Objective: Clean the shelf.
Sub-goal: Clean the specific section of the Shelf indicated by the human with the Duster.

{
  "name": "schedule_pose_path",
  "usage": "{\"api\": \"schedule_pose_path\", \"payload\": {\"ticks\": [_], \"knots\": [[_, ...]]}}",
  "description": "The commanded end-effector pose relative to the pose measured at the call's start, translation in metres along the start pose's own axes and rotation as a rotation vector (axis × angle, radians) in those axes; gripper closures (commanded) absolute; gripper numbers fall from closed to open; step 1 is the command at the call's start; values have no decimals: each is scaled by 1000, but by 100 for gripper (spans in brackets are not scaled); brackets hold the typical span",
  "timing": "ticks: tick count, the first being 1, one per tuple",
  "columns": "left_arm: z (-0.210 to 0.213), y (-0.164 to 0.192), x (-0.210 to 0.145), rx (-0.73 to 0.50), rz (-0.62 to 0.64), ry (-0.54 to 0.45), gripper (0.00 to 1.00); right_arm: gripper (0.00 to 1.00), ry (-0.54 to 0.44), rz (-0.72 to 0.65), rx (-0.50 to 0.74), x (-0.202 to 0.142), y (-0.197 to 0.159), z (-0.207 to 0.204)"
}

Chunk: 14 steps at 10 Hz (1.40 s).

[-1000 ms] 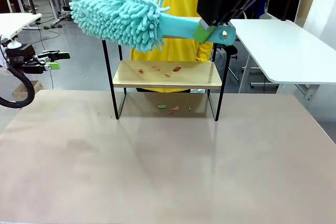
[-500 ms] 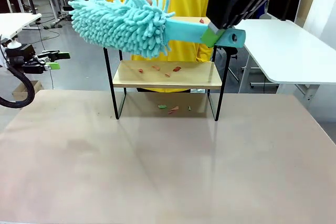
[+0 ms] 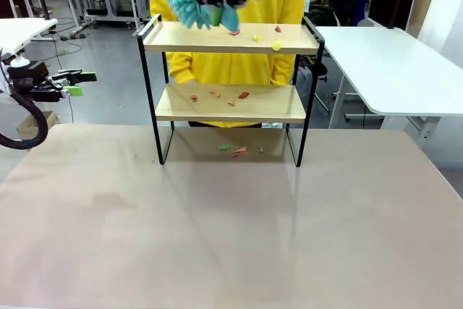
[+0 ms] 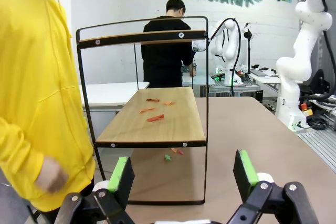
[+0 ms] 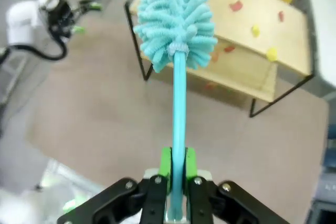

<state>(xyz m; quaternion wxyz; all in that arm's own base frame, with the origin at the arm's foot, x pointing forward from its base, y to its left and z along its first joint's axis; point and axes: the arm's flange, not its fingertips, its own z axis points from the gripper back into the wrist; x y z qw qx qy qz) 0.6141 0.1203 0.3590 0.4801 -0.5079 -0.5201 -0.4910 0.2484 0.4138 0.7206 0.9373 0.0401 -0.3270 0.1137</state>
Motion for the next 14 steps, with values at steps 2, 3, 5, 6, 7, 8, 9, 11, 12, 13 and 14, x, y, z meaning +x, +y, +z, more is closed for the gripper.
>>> {"api": "schedule_pose_path", "payload": {"ticks": [2, 3, 5, 6, 7, 8, 9, 11, 12, 13, 14], "knots": [[1, -2, 2, 2, -14, -1, 0, 87, -21, -121, -123, 38, 69, -27], [1, -2, 2, 2, -14, -1, 0, 87, -8, -148, -114, 47, 84, -37], [1, -2, 2, 2, -14, -1, 0, 87, 9, -186, -104, 58, 100, -53], [1, -2, 2, 2, -14, -1, 0, 87, 25, -213, -105, 62, 102, -62], [1, -2, 2, 2, -14, -1, 0, 87, 47, -240, -89, 66, 102, -70], [1, -2, 2, 2, -14, -1, 0, 87, 50, -256, -76, 70, 102, -77], [1, -2, 2, 2, -14, -1, 0, 87, 62, -277, -47, 76, 100, -82], [1, -2, 2, 2, -14, -1, 0, 87, 58, -307, 7, 88, 100, -87], [1, -2, 2, 2, -14, -1, 0, 87, 53, -318, 23, 90, 101, -88], [1, -2, 2, 2, -14, -1, 0, 87, 58, -324, 25, 90, 103, -90], [1, -2, 2, 2, -14, -1, 0, 87, 79, -331, 25, 88, 104, -94]]}}
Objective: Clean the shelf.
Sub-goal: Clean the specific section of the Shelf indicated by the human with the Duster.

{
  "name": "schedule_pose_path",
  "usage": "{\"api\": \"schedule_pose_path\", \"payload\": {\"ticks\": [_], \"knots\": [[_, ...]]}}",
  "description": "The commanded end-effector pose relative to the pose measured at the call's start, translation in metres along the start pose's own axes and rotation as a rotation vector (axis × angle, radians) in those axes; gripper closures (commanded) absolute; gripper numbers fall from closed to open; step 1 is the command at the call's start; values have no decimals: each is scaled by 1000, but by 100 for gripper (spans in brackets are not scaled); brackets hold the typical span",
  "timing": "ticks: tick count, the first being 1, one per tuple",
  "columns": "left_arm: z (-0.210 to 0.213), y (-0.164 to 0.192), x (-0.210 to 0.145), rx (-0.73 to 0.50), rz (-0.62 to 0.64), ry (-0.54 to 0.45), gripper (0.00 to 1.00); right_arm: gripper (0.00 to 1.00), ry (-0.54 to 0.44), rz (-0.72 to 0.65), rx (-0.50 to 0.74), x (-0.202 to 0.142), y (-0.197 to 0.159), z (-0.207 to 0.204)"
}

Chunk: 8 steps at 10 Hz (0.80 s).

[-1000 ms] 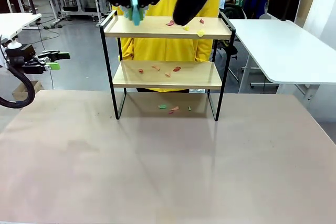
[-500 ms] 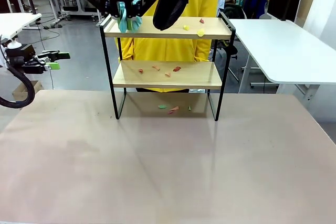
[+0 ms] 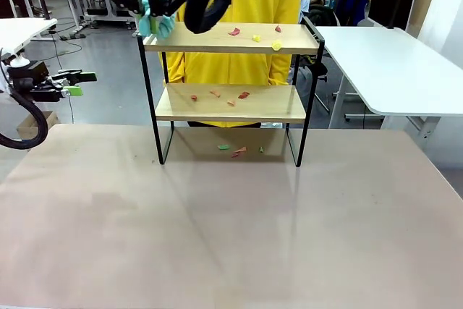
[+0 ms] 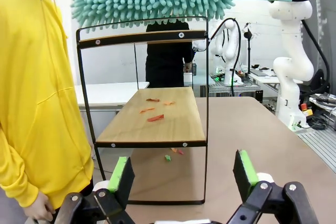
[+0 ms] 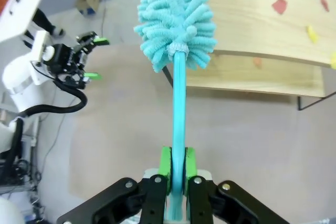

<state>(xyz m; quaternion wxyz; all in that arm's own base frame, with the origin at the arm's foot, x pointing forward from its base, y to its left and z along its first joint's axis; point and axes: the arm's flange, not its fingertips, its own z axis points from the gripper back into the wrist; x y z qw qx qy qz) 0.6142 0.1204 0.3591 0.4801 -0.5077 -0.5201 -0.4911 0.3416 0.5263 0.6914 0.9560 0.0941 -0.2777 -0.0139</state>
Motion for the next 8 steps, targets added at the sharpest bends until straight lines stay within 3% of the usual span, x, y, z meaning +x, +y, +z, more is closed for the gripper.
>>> {"api": "schedule_pose_path", "payload": {"ticks": [1, 4, 6, 7, 8], "knots": [[0, -2, 2, 2, -14, -2, 0, 87, 16, -54, -8, 6, 17, -3], [0, -2, 2, 2, -14, -2, 0, 87, 41, -75, -24, 1, 6, -5], [0, -2, 2, 2, -14, -2, 0, 87, 120, -101, 35, 0, -8, -9], [0, -2, 2, 2, -14, -2, 0, 87, 43, -39, -24, 1, 5, -14], [0, -2, 2, 2, -14, -2, 0, 87, 43, -39, -24, 1, 5, -14]]}}
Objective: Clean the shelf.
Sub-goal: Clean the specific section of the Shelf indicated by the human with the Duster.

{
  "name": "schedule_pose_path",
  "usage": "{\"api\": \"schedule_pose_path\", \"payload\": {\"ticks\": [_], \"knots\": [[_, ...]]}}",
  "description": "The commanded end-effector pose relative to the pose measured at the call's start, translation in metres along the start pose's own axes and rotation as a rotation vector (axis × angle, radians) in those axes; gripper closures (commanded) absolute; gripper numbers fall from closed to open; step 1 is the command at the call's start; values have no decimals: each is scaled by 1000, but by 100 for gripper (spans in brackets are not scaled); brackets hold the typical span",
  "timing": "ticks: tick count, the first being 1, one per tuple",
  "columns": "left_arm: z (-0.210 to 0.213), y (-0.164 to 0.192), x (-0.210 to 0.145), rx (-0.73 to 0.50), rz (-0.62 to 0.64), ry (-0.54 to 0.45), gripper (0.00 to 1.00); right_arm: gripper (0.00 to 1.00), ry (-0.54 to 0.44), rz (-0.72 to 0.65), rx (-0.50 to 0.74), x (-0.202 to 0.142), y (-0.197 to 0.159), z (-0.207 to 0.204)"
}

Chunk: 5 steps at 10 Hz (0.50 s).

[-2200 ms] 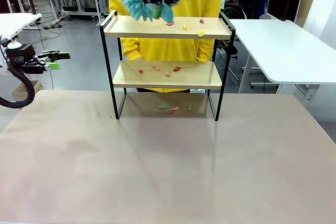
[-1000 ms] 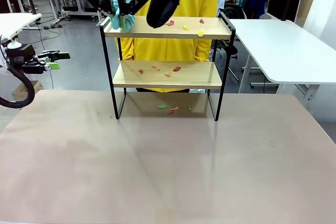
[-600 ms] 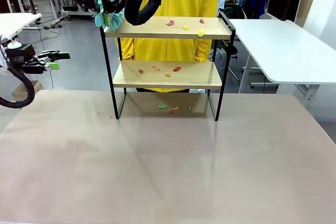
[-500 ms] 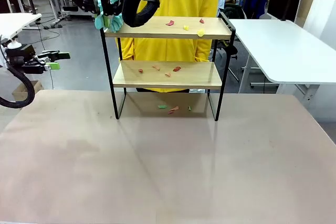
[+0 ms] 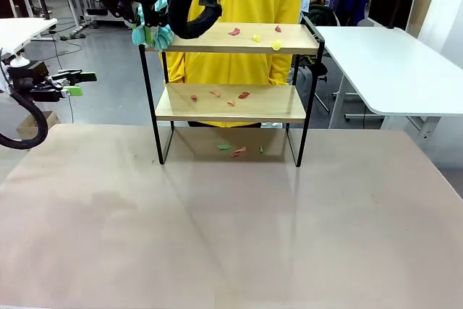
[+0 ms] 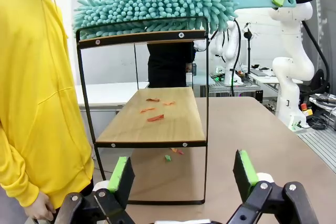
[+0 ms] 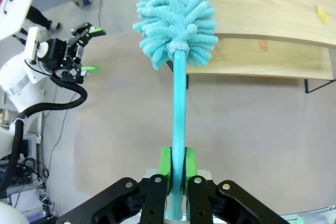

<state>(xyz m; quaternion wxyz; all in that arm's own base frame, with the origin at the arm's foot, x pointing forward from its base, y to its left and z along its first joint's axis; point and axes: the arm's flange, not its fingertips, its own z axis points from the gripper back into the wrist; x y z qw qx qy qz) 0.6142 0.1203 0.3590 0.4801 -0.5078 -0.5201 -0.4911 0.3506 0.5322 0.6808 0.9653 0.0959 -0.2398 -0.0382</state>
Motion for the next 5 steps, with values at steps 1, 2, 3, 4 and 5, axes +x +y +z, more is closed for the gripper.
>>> {"api": "schedule_pose_path", "payload": {"ticks": [1, 2, 3, 4, 5], "knots": [[0, -2, 2, 2, -14, -2, 0, 87, -31, 15, -11, -1, 2, 1], [0, -2, 2, 2, -14, -2, 0, 87, -31, 15, -11, -1, 2, 1], [0, -2, 2, 2, -14, -2, 0, 87, -7, 5, -4, 0, 0, -1], [0, -2, 2, 2, -14, -2, 0, 87, 18, -2, -20, 4, -9, -5], [0, -2, 2, 2, -14, -2, 0, 87, 25, -8, -41, 10, -23, -7]]}}
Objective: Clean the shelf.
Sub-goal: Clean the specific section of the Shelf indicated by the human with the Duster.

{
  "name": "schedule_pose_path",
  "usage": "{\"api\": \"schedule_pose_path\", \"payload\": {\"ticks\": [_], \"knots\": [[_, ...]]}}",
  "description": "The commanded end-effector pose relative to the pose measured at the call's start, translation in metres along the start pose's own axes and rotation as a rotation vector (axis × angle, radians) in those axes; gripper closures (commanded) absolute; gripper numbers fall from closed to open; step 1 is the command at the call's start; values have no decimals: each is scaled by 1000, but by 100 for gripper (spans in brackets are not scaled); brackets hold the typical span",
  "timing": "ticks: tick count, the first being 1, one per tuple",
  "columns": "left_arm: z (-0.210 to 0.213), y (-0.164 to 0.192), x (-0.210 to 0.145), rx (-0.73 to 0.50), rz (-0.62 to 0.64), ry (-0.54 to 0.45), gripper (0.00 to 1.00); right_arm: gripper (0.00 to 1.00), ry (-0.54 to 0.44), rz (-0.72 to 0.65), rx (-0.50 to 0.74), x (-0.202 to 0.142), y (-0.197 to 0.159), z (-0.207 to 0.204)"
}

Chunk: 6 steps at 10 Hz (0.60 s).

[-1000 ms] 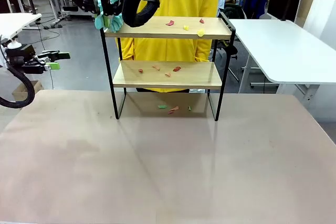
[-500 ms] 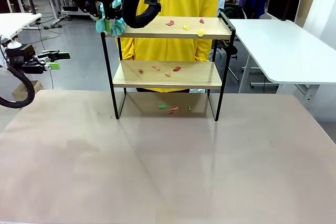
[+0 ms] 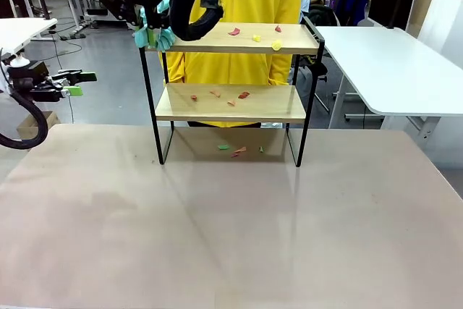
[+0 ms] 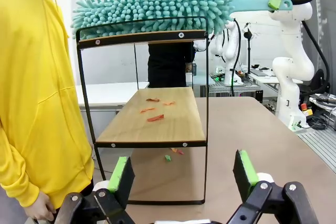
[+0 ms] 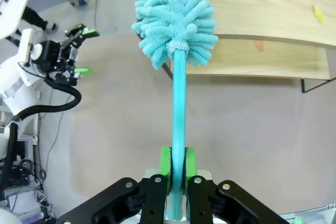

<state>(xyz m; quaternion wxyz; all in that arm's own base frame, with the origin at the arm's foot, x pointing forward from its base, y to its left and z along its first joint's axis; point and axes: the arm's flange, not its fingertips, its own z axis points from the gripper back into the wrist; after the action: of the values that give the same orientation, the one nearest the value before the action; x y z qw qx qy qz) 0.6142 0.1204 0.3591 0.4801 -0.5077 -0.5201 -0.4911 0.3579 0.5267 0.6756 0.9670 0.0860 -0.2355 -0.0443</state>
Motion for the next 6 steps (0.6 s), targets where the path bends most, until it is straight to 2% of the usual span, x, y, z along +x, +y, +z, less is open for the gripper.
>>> {"api": "schedule_pose_path", "payload": {"ticks": [1, 3, 6], "knots": [[0, -2, 2, 2, -14, -2, 0, 87, 21, 0, -32, 10, -31, 1], [0, -2, 2, 2, -14, -2, 0, 87, 40, -6, -46, 26, -69, 8], [0, -2, 2, 2, -14, -2, 0, 87, 140, -25, -10, 51, -137, 12]]}}
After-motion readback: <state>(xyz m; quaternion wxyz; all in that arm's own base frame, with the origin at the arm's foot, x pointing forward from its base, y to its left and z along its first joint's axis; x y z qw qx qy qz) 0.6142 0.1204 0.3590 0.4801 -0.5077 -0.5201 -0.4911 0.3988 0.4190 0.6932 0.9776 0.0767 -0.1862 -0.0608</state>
